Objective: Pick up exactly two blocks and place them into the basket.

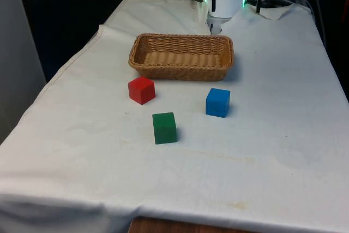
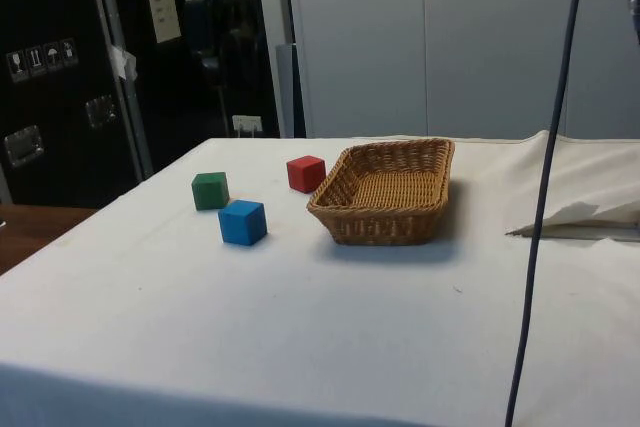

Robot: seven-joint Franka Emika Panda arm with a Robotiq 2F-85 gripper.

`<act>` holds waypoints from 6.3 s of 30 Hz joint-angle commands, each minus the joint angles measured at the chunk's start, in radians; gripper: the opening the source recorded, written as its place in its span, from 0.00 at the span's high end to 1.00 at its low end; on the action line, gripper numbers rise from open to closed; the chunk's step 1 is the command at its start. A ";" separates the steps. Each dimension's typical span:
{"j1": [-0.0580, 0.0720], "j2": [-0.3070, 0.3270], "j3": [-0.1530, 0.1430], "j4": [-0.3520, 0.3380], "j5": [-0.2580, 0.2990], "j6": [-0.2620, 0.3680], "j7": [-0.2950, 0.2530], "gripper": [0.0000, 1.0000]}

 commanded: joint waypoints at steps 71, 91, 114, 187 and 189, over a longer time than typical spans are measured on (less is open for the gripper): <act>-0.031 0.477 -0.007 0.083 0.186 0.345 -0.177 0.00; -0.022 0.455 -0.017 0.070 0.176 0.334 -0.172 0.99; -0.022 0.228 -0.016 -0.080 0.117 0.275 -0.164 0.99; -0.029 -0.054 -0.081 -0.662 0.148 0.596 -0.359 0.81; -0.029 -0.054 -0.081 -0.662 0.150 0.597 -0.361 0.63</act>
